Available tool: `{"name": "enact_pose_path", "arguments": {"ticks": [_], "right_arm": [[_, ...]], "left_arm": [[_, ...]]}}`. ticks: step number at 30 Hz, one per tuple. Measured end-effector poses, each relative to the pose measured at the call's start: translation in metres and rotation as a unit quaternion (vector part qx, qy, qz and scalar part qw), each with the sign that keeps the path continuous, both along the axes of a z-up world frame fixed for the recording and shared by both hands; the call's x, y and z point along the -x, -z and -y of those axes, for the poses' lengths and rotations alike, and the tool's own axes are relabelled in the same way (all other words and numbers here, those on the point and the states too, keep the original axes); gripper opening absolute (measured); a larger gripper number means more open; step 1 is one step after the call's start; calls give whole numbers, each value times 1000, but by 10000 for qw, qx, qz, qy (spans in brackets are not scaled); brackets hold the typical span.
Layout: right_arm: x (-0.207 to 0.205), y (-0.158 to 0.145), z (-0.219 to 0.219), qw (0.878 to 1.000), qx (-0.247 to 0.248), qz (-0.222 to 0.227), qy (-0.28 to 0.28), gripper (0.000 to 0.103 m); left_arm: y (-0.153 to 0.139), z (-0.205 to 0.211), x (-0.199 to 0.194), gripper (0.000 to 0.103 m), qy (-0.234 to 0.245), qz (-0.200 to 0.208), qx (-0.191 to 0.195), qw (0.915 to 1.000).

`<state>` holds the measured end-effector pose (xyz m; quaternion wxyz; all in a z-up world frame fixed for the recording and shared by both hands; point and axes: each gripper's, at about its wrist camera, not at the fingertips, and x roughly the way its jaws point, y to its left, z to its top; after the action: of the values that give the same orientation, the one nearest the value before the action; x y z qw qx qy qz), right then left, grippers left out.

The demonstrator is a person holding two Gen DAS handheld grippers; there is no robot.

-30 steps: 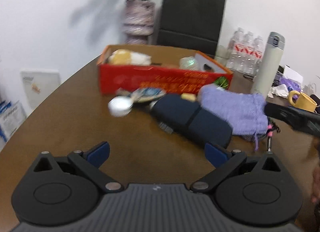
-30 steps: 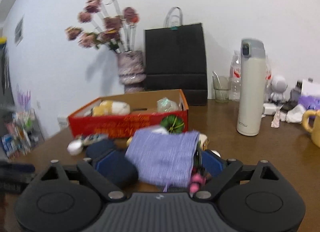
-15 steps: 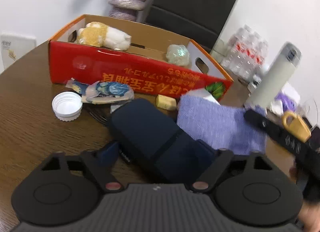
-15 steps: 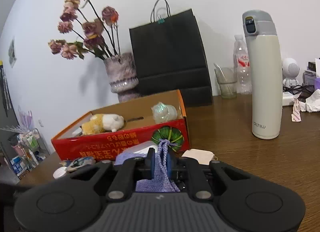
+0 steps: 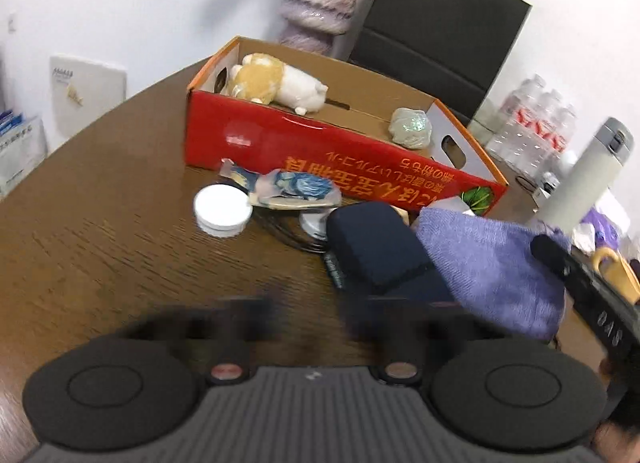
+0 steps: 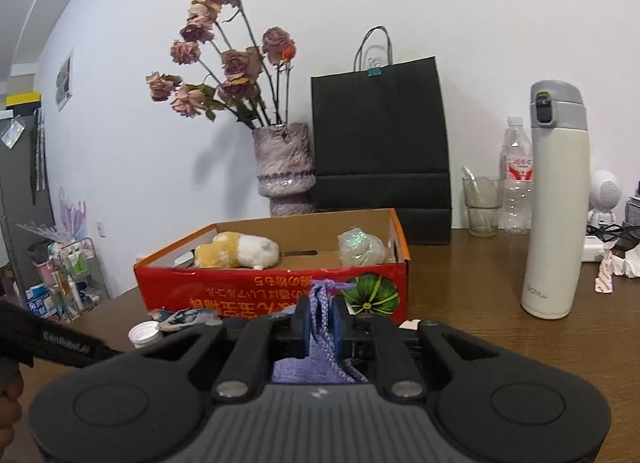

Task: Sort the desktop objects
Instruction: 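Grasp the navy case with the left tool while the right grasps the lavender pouch, then lift the navy case with the left tool while the right lifts the pouch toward the box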

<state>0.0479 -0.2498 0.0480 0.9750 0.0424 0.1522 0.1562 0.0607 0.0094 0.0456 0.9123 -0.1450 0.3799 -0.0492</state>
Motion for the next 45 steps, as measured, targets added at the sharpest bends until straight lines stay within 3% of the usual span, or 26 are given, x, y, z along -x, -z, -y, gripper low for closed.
{"name": "enact_pose_path", "arguments": {"ticks": [2,3,5,6,7,9,11,13,15,19,21,23,25,26,27,29,32,34,36,37,39,41,45], "right_arm": [[-1,0,3,9999,-83,-44,42,11],[-2,1,5,9999,-140,-80,49,11],[-2,2,8,9997,-193,-118,57,11],[-2,3,8,9997,-185,-136,92,8],[-3,4,8,9996,-111,-158,214,11],[-6,6,12,9993,-241,-248,150,11],[-6,8,11,9993,-248,-272,118,11],[-6,9,7,9994,-144,-298,73,11],[-5,10,1,9994,-43,-317,-115,10],[11,5,-20,9945,328,-179,-981,9],[22,3,-32,9842,436,-350,-1678,9],[36,8,-44,9678,502,-833,-2322,14],[54,15,-55,9523,802,-1126,-2721,23],[66,18,-61,9453,989,-1178,-2878,36],[75,19,-65,9424,1147,-1147,-2924,52],[85,19,-68,9443,1251,-1090,-2842,66],[77,18,-65,9554,1154,-1266,-2405,68],[70,18,-68,9632,984,-1416,-2063,68],[66,20,-75,9640,945,-1459,-2010,75],[62,24,-80,9635,1083,-1506,-1929,76],[61,27,-92,9630,1499,-1429,-1722,76],[62,21,-96,9652,1590,-1250,-1657,76],[63,8,-91,9697,1319,-998,-1795,76]], "left_arm": [[-9,21,0,101,314,556,25,9980],[-11,32,-3,101,510,616,-23,9968],[-9,57,-18,101,625,449,-280,9966],[-6,65,-25,100,490,425,-469,9968],[-1,73,-32,97,357,364,-778,9957],[10,80,-39,85,205,249,-1276,9913],[14,76,-31,79,317,437,-1297,9901],[10,70,-18,64,568,469,-1372,9878],[5,57,2,57,795,519,-1402,9856],[0,18,42,31,784,647,-1611,9817],[-6,2,60,17,869,658,-1805,9775],[-8,-11,74,27,1031,633,-1817,9759],[-8,-23,82,85,957,601,-1685,9792],[-7,-26,83,93,983,680,-1614,9796],[-5,-28,80,92,1026,726,-1582,9794],[-1,-28,73,92,1057,687,-1570,9795],[9,-28,52,93,1363,643,-1596,9756],[21,-31,40,92,1406,437,-1602,9760],[26,-37,33,93,1350,314,-1406,9803],[25,-38,33,79,1337,336,-1389,9807],[23,-43,37,66,1235,459,-1336,9822],[22,-49,42,64,1098,523,-1195,9854],[14,-58,64,62,652,721,-1142,9887]]}}
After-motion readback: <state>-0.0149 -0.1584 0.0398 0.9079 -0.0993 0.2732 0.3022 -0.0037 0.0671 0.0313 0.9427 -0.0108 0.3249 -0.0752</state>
